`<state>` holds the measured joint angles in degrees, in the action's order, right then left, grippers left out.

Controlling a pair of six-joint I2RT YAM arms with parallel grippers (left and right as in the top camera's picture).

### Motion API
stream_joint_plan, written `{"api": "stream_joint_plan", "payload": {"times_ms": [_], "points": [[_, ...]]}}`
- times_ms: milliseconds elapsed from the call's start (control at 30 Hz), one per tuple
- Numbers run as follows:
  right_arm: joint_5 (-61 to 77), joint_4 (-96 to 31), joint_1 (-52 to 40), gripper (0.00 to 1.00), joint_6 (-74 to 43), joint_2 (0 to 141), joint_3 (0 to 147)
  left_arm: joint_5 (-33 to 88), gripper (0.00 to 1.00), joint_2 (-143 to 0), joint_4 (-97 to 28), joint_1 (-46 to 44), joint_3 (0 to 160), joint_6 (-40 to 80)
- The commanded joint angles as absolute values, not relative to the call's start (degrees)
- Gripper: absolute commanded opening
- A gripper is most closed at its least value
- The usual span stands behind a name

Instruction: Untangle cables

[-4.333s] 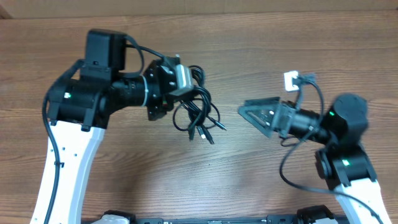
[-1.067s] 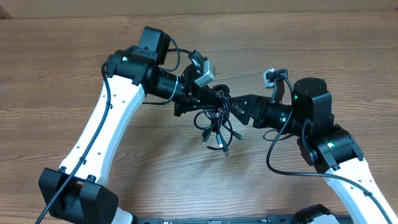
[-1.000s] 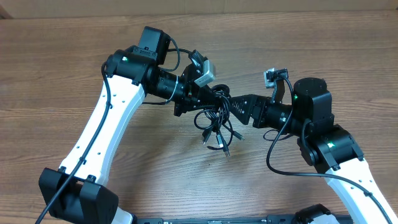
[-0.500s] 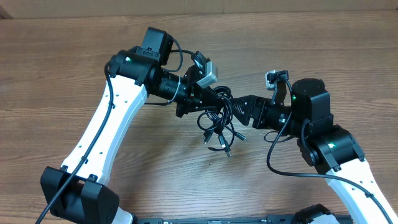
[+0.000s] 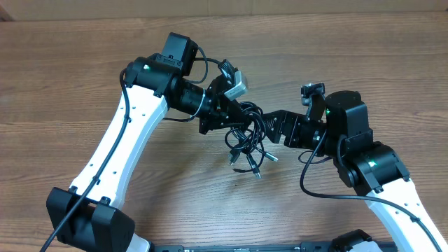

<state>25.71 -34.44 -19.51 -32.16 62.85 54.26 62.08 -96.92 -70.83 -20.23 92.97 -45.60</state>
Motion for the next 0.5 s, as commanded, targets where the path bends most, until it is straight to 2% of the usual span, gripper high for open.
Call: {"api": "stream_joint_plan", "payload": {"times_ms": [0, 467], "points": [[10.09, -36.14, -18.04, 0.79, -32.73, 66.46, 51.18, 76.47, 0.04, -93.65, -72.82, -22.13, 94.65, -44.73], [7.09, -39.03, -18.04, 0.8, -32.71, 66.46, 51.18, 79.13, 0.04, -93.62, -73.32, -21.43, 94.65, -44.73]]}}
